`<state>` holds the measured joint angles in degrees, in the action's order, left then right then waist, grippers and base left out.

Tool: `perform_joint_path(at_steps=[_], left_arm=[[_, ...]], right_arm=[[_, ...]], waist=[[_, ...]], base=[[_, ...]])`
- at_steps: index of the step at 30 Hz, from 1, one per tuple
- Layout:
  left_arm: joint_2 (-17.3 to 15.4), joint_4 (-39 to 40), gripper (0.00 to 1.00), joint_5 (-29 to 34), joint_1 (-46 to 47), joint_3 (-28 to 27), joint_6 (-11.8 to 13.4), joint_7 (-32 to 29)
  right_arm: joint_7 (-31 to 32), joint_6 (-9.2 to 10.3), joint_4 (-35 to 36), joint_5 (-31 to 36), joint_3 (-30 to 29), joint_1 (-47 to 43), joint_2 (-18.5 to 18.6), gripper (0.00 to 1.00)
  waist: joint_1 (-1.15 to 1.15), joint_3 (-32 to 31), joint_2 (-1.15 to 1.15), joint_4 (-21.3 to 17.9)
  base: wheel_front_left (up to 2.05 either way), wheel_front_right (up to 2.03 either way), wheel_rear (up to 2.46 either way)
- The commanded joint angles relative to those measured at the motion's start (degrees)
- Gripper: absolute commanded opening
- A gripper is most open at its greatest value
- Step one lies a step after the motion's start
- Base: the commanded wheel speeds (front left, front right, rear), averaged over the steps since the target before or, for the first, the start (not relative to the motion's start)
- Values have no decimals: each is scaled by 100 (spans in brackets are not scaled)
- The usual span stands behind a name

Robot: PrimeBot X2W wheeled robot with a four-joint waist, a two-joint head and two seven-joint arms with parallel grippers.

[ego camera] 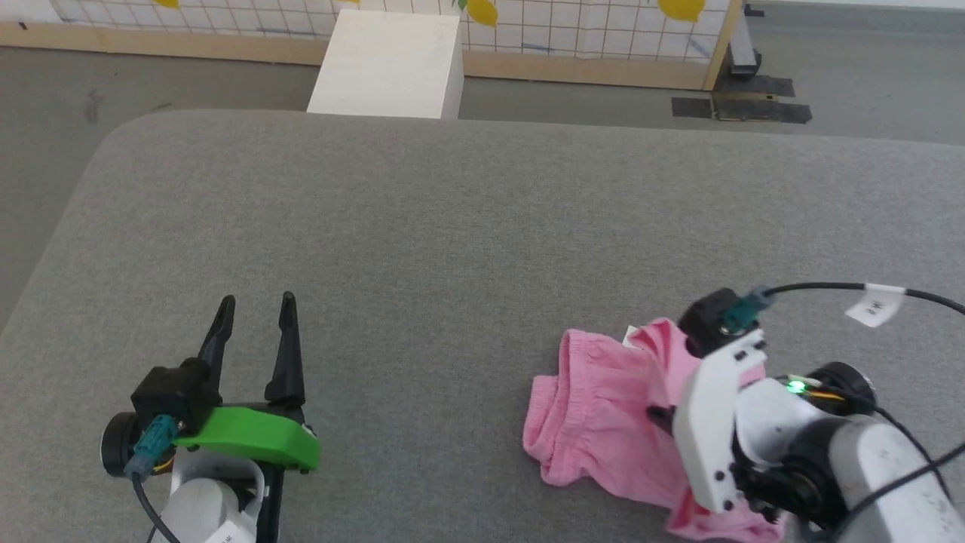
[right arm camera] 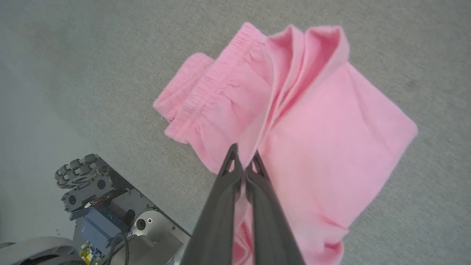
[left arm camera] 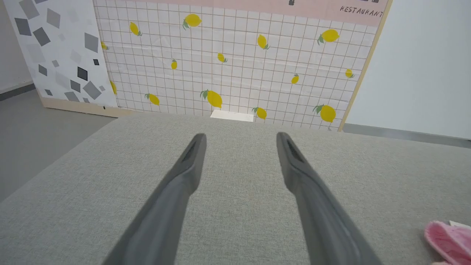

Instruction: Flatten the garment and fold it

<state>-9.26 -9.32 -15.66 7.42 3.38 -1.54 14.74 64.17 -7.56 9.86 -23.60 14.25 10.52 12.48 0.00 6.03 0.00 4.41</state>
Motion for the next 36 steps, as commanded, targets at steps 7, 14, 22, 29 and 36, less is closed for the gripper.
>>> perform_joint_path(at_steps=[7, 14, 22, 29, 36], left_arm=[[78, -21, 100, 56, 8, -14, -64, 26], [130, -31, 100, 75, 56, -46, -79, 26], [157, -38, 100, 115, 28, -123, -89, 26], [128, 105, 100, 199, -47, -213, -74, 26], [141, 118, 100, 269, -58, -227, -85, 26]], right_arm=[[-396, 8, -849, 37, 427, 541, -482, 0], [-1045, 8, -1617, 110, 690, 848, -744, 67], [-1753, 8, -1288, -247, 761, 1014, -782, 100], [-1823, 8, -686, 307, -474, 357, -374, 100], [-1696, 8, -676, 864, -1057, -523, -413, 100]], waist=[[0, 161, 0, 148], [0, 271, 0, 159], [0, 184, 0, -71], [0, 104, 0, -314], [0, 108, 0, -358]], base=[[0, 0, 0], [0, 0, 0], [0, 0, 0], [0, 0, 0], [0, 0, 0]])
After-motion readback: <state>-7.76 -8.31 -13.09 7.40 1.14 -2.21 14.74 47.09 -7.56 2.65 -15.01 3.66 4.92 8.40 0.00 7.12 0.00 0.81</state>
